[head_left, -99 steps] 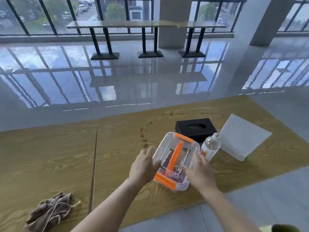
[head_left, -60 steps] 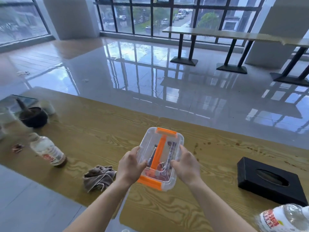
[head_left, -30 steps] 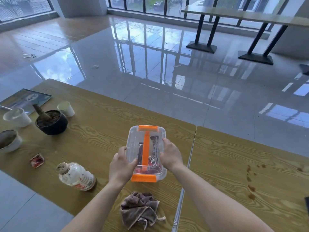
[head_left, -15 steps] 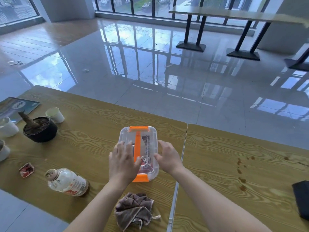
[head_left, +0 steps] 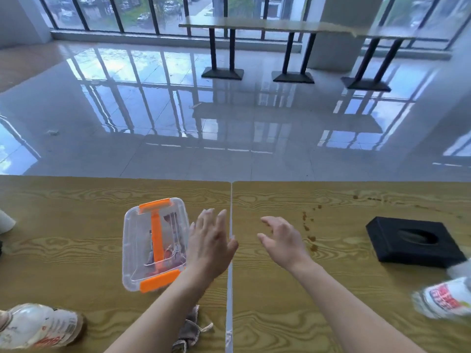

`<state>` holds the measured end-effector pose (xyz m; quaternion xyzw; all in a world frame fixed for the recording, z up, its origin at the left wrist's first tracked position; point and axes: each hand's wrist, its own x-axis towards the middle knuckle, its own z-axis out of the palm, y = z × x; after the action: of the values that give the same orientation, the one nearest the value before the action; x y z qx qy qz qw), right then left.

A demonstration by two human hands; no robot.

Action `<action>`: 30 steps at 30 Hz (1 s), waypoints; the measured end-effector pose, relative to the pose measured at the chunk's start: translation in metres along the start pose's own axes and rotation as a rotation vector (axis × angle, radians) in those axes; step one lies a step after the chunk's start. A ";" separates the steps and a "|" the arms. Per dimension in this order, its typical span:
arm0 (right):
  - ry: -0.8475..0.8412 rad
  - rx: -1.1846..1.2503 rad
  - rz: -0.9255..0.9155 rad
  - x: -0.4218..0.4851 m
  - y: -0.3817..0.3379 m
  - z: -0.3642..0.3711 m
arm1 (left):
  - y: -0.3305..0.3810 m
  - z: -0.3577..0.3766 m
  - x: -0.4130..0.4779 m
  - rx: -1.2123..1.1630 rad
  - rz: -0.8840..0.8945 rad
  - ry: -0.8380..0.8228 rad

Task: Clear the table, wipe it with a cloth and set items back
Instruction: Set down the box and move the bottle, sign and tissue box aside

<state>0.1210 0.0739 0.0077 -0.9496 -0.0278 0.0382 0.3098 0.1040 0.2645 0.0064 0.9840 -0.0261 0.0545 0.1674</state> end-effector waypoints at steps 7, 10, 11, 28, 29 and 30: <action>0.122 -0.054 0.244 -0.052 0.083 -0.068 | 0.084 0.030 0.004 -0.112 0.213 -0.131; 0.151 -0.074 0.302 -0.068 0.118 -0.097 | 0.128 0.044 0.004 -0.165 0.259 -0.184; 0.163 -0.070 0.317 -0.073 0.129 -0.105 | 0.144 0.050 0.004 -0.178 0.272 -0.201; 0.305 0.099 0.711 -0.226 0.319 -0.188 | 0.419 0.135 -0.041 -0.572 0.498 -0.551; 0.337 0.090 0.717 -0.230 0.330 -0.198 | 0.428 0.139 -0.043 -0.565 0.497 -0.550; 0.379 0.083 0.713 -0.232 0.340 -0.208 | 0.435 0.143 -0.043 -0.563 0.491 -0.545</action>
<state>-0.0812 -0.3400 -0.0133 -0.8767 0.3624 -0.0314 0.3147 0.0448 -0.1915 0.0096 0.8434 -0.3154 -0.1774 0.3972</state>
